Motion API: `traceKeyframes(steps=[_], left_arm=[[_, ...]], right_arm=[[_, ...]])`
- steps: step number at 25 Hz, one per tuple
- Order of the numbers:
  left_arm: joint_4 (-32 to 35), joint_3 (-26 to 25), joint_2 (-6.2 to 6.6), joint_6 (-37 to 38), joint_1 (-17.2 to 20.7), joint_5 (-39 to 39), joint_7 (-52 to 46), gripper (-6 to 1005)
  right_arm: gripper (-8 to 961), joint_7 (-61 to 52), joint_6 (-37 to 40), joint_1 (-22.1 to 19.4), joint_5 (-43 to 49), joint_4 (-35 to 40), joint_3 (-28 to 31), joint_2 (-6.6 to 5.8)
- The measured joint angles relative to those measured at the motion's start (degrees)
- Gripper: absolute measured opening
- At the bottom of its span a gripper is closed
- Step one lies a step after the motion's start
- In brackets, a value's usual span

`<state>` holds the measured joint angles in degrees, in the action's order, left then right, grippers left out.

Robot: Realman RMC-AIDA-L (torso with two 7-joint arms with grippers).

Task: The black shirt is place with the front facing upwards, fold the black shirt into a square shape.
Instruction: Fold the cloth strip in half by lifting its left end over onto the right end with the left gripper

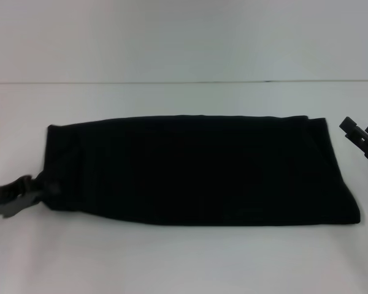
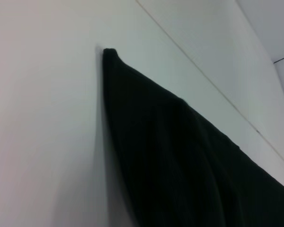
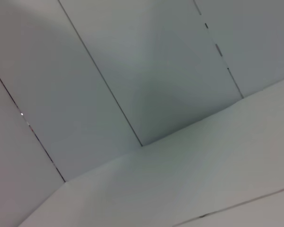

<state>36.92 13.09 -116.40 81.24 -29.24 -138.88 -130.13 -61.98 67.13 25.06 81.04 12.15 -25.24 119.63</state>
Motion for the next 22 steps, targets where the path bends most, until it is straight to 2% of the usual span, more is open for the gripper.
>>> traceKeyframes(steps=[5,10,14,22], left_arm=[[3.01,-4.42,-0.25,4.41,4.21,0.04,2.61,43],[6.42,-10.08,0.53,6.17,7.09,0.50,5.51,44],[6.49,-13.08,1.34,8.56,6.74,3.13,8.68,44],[2.12,-12.80,1.29,17.08,2.87,12.94,12.24,45]], right_arm=[[886,-0.04,0.05,0.36,0.00,0.13,-0.07,-0.02],[886,-0.13,0.23,0.54,-0.30,0.31,0.15,-0.08],[886,-0.90,0.27,0.55,-0.57,0.77,0.18,-0.21],[886,-1.22,0.30,-0.70,-0.68,1.55,1.41,-0.16]])
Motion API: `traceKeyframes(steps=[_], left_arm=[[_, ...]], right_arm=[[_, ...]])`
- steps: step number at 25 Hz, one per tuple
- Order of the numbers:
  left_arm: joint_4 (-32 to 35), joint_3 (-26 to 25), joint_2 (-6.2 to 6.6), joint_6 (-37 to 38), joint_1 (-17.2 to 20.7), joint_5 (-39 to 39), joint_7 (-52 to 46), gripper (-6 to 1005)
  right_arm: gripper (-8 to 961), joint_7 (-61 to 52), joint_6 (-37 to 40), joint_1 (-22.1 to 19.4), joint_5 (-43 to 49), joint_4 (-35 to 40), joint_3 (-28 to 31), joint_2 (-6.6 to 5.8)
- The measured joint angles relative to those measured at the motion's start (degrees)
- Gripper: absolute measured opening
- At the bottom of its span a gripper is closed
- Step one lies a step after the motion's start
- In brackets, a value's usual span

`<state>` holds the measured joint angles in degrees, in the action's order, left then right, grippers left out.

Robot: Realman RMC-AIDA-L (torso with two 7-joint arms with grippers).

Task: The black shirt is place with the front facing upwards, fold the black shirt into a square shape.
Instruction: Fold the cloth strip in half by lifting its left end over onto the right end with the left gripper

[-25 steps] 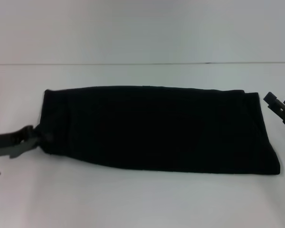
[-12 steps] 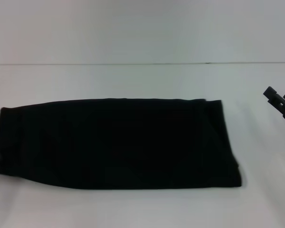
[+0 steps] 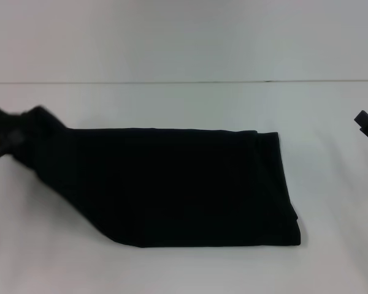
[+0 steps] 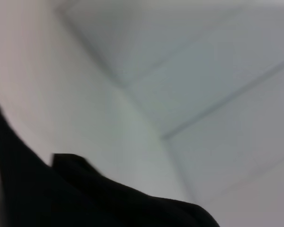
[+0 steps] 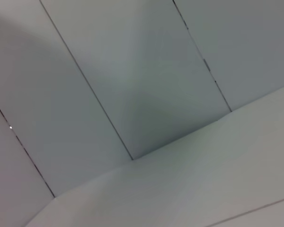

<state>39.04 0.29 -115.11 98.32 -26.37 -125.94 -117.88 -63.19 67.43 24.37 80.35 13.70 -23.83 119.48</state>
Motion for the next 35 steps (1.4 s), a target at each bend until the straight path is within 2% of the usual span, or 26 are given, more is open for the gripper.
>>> traceKeyframes(steps=[3,6,8,12,13,14,15,20,24,29,35], left_arm=[[-1.72,0.06,-0.70,3.24,-2.65,2.25,0.02,45],[-3.51,0.77,-2.00,4.83,-5.71,3.27,0.02,46],[-4.24,2.25,-3.25,4.98,-7.67,3.83,0.14,46],[-4.74,8.69,-6.68,2.40,-12.05,4.37,0.90,46],[-4.74,8.69,-6.68,2.40,-12.05,4.37,0.90,46],[-6.46,11.96,-8.60,-1.23,-13.58,4.86,2.86,46],[-8.32,12.92,-9.00,-3.07,-14.19,5.37,4.49,47],[-23.28,17.36,-9.11,-17.54,-17.78,6.95,16.32,47],[-29.90,20.76,-9.39,-25.46,-20.84,6.61,21.84,47],[-34.48,22.93,-9.55,-29.47,-21.99,6.77,24.99,48],[-35.98,22.98,-9.58,-27.97,-21.33,6.64,27.31,61]], right_arm=[[886,0.29,-0.13,-0.29,-0.02,0.01,0.23,0.05],[886,0.66,-0.27,-0.80,-0.03,0.01,0.65,0.05],[886,0.84,-0.23,-1.20,-0.03,0.02,1.07,0.04],[887,1.04,-0.02,-2.02,-0.03,0.09,1.30,-0.01],[887,1.13,-0.02,-2.29,-0.03,0.10,1.32,-0.01],[887,1.31,0.00,-2.56,-0.03,0.10,1.33,0.02],[887,1.63,0.00,-2.82,-0.03,0.08,1.36,0.10],[887,2.73,0.24,-3.78,-0.01,-0.63,1.42,0.28],[887,3.05,0.37,-4.06,0.18,-1.21,1.41,0.32],[887,3.07,0.53,-4.24,0.49,-1.49,0.79,0.38],[887,3.08,1.43,-4.33,0.51,-2.53,0.12,0.38]])
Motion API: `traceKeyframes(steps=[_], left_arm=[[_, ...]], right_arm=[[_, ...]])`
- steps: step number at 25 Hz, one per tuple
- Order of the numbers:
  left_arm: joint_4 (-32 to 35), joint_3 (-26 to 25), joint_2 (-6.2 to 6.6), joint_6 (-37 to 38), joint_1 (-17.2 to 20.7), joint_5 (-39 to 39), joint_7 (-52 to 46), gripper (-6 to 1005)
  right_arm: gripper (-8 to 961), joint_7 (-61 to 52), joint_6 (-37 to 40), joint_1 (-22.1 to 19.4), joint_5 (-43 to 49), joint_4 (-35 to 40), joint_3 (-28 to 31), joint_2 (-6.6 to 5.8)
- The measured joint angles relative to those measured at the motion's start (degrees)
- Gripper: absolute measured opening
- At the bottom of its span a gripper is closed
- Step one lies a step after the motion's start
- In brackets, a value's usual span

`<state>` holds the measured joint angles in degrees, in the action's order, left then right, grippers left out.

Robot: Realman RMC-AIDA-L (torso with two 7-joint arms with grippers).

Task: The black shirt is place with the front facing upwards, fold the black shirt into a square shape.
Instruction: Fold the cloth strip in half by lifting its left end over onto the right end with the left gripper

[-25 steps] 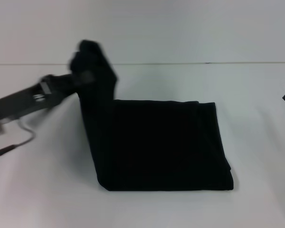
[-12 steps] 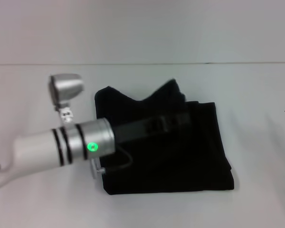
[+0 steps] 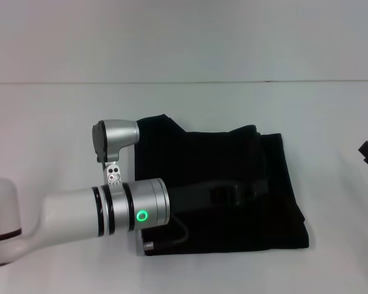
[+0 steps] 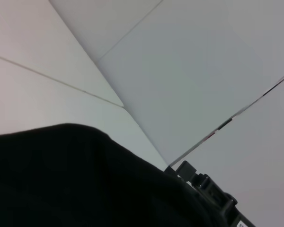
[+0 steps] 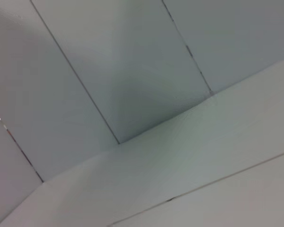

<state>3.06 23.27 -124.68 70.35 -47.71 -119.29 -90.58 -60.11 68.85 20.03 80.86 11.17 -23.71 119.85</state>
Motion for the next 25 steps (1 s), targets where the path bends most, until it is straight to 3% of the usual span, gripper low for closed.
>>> traceKeyframes(steps=[19,25], left_arm=[[-8.22,0.45,-0.03,-11.85,-0.87,-1.72,6.08,103],[-7.18,0.10,-0.03,-5.64,-1.04,-1.35,5.70,328]], right_arm=[[887,-0.15,0.32,1.13,0.09,-0.99,-1.83,0.03],[887,-0.22,0.26,1.58,0.09,-0.99,-2.13,0.03]])
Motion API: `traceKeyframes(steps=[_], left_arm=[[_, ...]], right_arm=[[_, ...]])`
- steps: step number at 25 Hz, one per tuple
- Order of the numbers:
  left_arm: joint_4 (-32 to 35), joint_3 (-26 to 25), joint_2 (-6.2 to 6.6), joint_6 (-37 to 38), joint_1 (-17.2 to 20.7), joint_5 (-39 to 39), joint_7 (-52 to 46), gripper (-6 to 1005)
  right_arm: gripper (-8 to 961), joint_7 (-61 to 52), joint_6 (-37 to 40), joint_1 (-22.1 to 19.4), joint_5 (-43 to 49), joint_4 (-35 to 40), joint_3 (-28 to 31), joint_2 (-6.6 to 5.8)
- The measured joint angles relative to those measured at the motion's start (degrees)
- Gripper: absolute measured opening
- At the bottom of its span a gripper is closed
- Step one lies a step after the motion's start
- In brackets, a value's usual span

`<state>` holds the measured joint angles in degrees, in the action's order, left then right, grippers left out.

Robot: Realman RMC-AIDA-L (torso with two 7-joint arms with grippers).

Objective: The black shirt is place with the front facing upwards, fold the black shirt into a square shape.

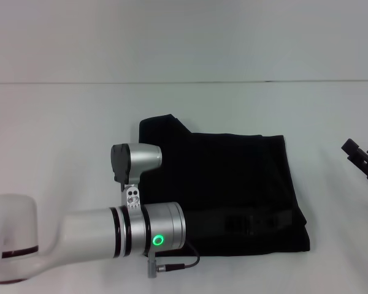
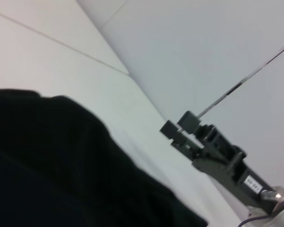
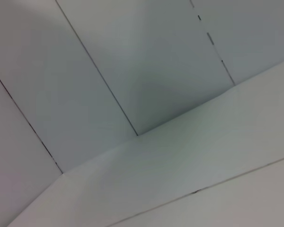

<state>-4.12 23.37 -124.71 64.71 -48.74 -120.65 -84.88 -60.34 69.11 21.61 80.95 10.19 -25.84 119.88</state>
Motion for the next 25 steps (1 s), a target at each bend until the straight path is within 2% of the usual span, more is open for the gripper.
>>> traceKeyframes(steps=[5,8,13,16,20,22,25], left_arm=[[-0.30,0.24,0.00,0.74,-0.68,-0.28,-0.15,565],[1.79,-0.95,0.05,6.57,1.03,0.11,0.09,649],[10.63,-5.56,0.39,20.15,6.63,0.24,-0.03,788],[15.56,-6.37,0.56,24.02,9.08,0.24,-1.08,843],[20.03,-6.86,0.67,23.76,11.71,0.33,-1.86,896],[21.24,-7.88,0.71,22.50,12.40,0.60,-1.59,893],[21.75,-8.70,0.70,20.46,12.40,1.00,-0.83,891]], right_arm=[[887,-0.02,-0.01,-0.13,0.00,0.00,0.20,-0.01],[886,0.11,0.29,-0.09,-0.01,0.01,0.14,-0.08],[883,0.17,5.34,-0.32,-0.01,0.24,-0.76,-0.15],[881,-0.11,14.11,-1.32,0.11,0.58,-2.57,-0.55],[882,-2.50,24.04,-1.78,3.86,0.71,-6.74,-2.31],[847,-3.47,25.60,-1.51,7.40,0.77,-7.69,-2.98],[774,-4.17,23.93,-1.07,11.89,0.93,-7.98,-2.90]])
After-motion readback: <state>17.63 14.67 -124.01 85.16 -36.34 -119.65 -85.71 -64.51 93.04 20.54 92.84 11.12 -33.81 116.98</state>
